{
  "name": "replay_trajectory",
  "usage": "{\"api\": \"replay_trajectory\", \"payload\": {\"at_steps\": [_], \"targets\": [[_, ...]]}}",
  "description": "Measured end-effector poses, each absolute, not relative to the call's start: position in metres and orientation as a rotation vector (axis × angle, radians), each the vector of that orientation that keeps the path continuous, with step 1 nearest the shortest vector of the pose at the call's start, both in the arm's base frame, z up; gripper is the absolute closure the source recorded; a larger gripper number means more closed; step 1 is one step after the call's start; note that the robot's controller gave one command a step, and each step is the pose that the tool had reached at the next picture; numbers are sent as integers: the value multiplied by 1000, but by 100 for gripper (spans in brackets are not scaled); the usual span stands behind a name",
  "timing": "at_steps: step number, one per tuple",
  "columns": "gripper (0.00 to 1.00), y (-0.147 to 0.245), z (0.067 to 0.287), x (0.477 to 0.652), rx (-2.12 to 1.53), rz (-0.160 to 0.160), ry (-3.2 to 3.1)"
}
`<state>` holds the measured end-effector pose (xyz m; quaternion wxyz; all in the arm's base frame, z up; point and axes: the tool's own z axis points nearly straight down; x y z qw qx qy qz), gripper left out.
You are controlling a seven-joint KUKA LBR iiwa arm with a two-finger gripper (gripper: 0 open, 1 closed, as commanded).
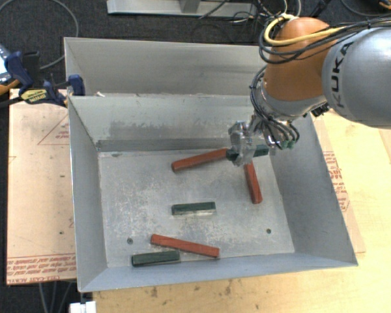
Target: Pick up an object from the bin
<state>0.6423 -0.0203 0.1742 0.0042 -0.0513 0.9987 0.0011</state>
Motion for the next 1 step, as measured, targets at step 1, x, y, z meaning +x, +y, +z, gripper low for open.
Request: {"api": "replay_trajectory", "payload": {"at_steps": [1], "targets": [[100, 16, 206, 619, -178, 4, 3132]]}}
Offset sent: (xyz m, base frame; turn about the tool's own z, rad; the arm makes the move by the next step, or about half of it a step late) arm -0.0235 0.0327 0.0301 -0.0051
